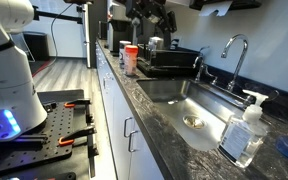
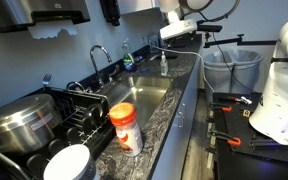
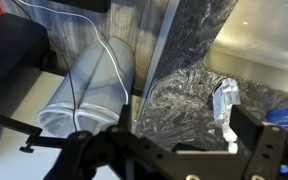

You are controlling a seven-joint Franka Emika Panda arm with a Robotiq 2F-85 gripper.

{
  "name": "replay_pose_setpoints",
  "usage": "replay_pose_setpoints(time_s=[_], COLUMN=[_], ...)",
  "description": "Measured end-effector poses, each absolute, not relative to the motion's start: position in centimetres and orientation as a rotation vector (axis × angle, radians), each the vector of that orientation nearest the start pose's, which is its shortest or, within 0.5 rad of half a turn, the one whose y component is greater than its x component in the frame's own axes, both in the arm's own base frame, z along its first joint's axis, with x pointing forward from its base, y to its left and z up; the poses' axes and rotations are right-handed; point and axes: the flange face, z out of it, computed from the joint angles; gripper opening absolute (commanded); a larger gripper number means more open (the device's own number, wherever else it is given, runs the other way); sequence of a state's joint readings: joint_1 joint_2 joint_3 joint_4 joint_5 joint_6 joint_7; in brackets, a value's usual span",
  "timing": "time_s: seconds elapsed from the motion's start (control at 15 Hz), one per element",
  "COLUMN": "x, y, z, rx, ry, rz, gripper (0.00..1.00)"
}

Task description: Move the soap bottle backwards

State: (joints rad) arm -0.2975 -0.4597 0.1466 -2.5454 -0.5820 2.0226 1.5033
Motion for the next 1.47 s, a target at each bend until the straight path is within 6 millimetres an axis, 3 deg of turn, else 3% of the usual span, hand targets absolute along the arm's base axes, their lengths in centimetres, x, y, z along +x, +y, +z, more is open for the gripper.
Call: replay_pose_setpoints(time_s=[0.4,0.8,1.0,1.47], x=[39.9,43.6,45.5,45.3], y=[-14.0,-18.4,-18.7,-18.9], z=[40.1,38.4,38.4,37.8], rx=[-2.377,-2.188,-2.193,-2.192], ry=[2.741,2.915,2.905,2.912], rz=[-0.612,-0.615,-0.597,-0.579], gripper=[1.0,1.0,1.0,1.0])
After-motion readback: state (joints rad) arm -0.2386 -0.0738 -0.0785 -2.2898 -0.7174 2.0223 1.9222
